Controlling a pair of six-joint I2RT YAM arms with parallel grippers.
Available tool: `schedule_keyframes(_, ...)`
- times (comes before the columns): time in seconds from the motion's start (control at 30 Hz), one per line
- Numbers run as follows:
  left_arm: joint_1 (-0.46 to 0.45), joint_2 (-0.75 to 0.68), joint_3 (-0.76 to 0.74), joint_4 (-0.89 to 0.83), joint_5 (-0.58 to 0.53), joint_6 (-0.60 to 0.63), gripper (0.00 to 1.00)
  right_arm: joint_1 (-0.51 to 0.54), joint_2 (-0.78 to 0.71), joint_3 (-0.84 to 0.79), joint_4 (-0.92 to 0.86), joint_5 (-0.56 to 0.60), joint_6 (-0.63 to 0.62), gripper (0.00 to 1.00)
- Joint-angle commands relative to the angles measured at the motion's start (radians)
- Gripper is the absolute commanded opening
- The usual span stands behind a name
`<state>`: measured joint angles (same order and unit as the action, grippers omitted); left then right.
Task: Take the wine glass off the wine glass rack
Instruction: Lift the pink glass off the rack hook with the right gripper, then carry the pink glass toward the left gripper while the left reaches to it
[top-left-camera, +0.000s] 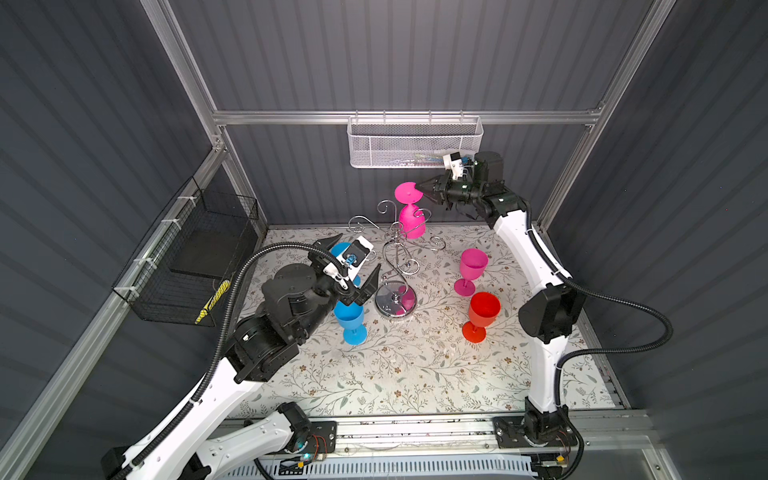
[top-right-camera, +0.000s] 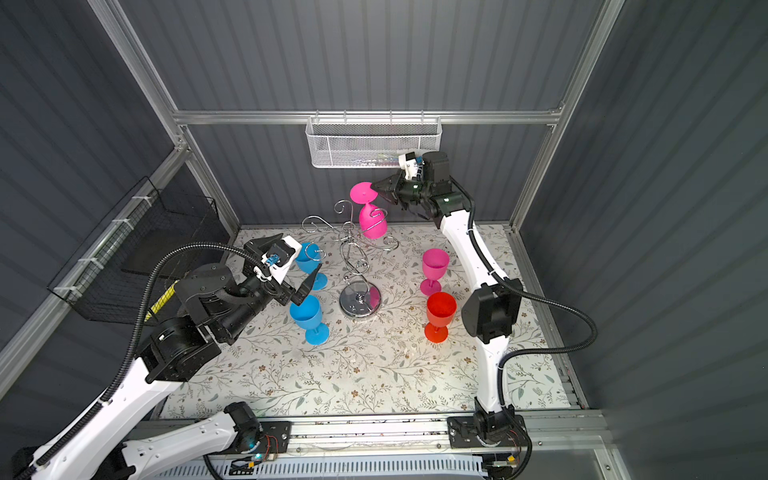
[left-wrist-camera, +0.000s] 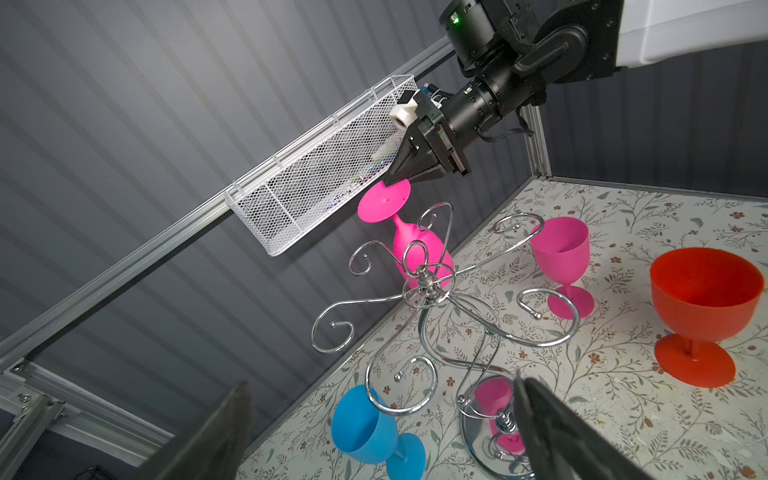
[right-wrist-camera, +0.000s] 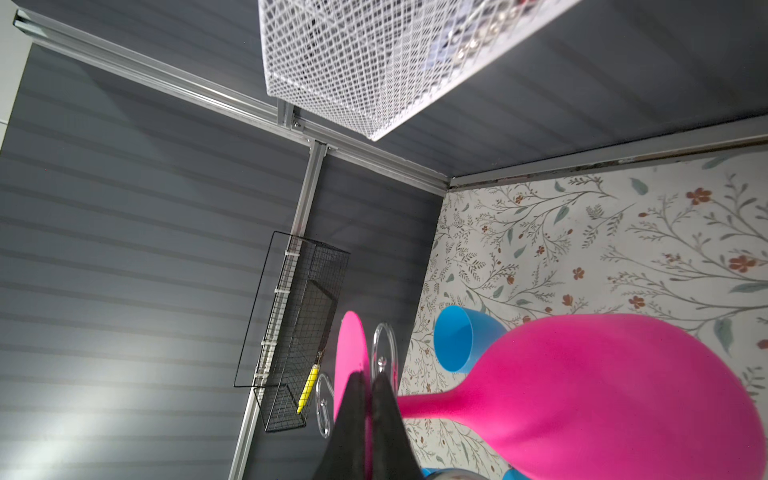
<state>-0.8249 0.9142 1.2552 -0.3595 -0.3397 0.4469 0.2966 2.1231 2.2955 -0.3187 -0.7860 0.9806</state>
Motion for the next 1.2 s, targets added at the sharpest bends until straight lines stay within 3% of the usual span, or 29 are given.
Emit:
schedule_keyframes(0.0, 0.003, -0.004, -0.009, 0.009, 0.021, -0.051, 1.00, -0.020, -0.024, 0.022, 0.023, 0.021, -0.043, 0.00)
schedule_keyframes(0.17, 0.002, 0.036, 0.031, 0.023, 0.051, -0.188, 1.00, -0.063, -0.073, 0.013, 0.016, 0.043, -0.078, 0.00)
schedule_keyframes(0.33, 0.002, 0.087, 0.075, 0.072, 0.133, -0.388, 1.00, -0.082, -0.215, -0.096, -0.025, 0.110, -0.222, 0.00)
schedule_keyframes(0.57, 0.003, 0.173, 0.196, 0.102, 0.186, -0.651, 1.00, -0.082, -0.622, -0.589, 0.172, 0.221, -0.513, 0.00)
schedule_keyframes(0.63, 0.019, 0.195, 0.213, 0.116, 0.201, -0.784, 1.00, -0.082, -0.768, -0.753, 0.249, 0.268, -0.601, 0.00)
schedule_keyframes(0.73, 0.083, 0.237, 0.206, 0.194, 0.355, -0.958, 1.00, -0.080, -0.916, -0.903, 0.265, 0.307, -0.733, 0.00)
schedule_keyframes(0.87, 0.190, 0.301, 0.171, 0.373, 0.596, -1.212, 1.00, -0.080, -1.058, -1.016, 0.245, 0.253, -0.873, 0.00)
schedule_keyframes(1.17, 0.196, 0.448, 0.193, 0.605, 0.900, -1.455, 0.97, -0.046, -1.328, -1.309, 0.450, 0.097, -1.173, 0.00)
